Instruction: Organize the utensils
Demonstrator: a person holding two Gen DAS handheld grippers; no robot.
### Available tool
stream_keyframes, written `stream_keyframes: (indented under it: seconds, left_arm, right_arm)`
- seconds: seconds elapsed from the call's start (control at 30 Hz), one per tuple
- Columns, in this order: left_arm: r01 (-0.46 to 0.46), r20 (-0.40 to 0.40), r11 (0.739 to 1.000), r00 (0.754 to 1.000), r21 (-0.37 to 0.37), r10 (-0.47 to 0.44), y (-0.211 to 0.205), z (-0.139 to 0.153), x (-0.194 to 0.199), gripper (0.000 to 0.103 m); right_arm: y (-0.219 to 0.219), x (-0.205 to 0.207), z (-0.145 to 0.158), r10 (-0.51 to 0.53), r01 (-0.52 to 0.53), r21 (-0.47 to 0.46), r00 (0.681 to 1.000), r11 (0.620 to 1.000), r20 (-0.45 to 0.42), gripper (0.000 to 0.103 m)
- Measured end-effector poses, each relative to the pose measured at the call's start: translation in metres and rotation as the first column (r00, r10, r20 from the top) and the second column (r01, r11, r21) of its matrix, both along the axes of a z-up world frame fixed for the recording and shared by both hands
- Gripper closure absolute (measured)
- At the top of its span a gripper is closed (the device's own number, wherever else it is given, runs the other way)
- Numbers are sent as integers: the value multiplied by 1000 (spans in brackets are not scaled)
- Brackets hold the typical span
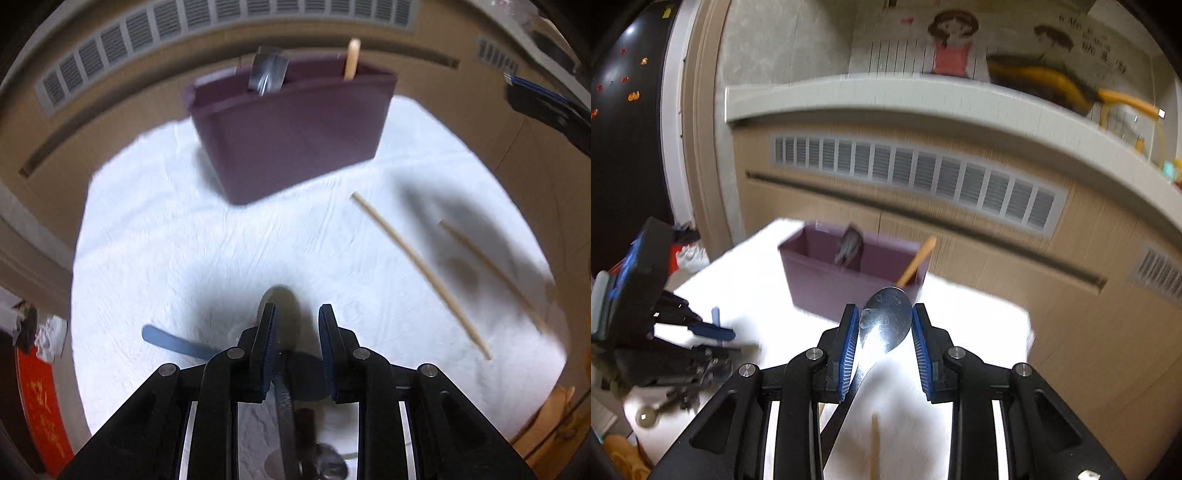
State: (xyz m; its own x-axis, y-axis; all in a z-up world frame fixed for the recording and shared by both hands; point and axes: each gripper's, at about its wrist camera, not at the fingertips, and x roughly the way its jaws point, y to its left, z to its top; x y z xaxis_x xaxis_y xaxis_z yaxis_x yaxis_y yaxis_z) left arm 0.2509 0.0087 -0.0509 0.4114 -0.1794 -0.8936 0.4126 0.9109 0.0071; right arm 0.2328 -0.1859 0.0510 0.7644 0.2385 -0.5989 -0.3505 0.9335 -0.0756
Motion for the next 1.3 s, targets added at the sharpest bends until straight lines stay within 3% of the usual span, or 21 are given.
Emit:
stream_keyframes:
  seconds: [0.37, 0.6, 0.77, 0.87, 0.97, 1.1, 1.2, 1.3]
  left_arm:
    - [-77, -122, 997, 990, -7, 76, 16, -28, 31, 70]
    - [-79, -37, 997, 996, -13, 78, 11, -20, 21, 71]
    - [-48, 169, 992, 983, -116, 68, -1, 41, 4, 71]
    - [-20, 328, 980, 941, -199, 86, -5, 104, 4, 71]
    - [-2, 434, 964, 893, -265, 121, -5, 152, 13, 71]
    - [16, 606, 941, 769, -337, 204, -7, 214, 25, 71]
    - [20, 670, 919, 691, -393, 271, -5, 239, 40, 71]
    - [16, 699, 909, 645, -416, 309, -4, 240, 56, 71]
  right_arm:
    - [-1, 0, -24, 27, -27, 2, 998, 1000, -61, 76]
    - [3, 1, -24, 41, -41, -8, 997, 999, -60, 76]
    - [3, 0, -18, 33, -34, -21, 999, 999, -33, 76]
    - [5, 2, 0, 18, -17, -32, 999, 999, 36, 76]
    - [8, 11, 29, 6, 0, -43, 992, 999, 126, 76]
    - [13, 32, 84, -19, 34, -47, 956, 998, 292, 76]
    - [23, 53, 113, -43, 80, -67, 902, 995, 429, 76]
    - [31, 77, 119, -64, 104, -58, 876, 993, 477, 76]
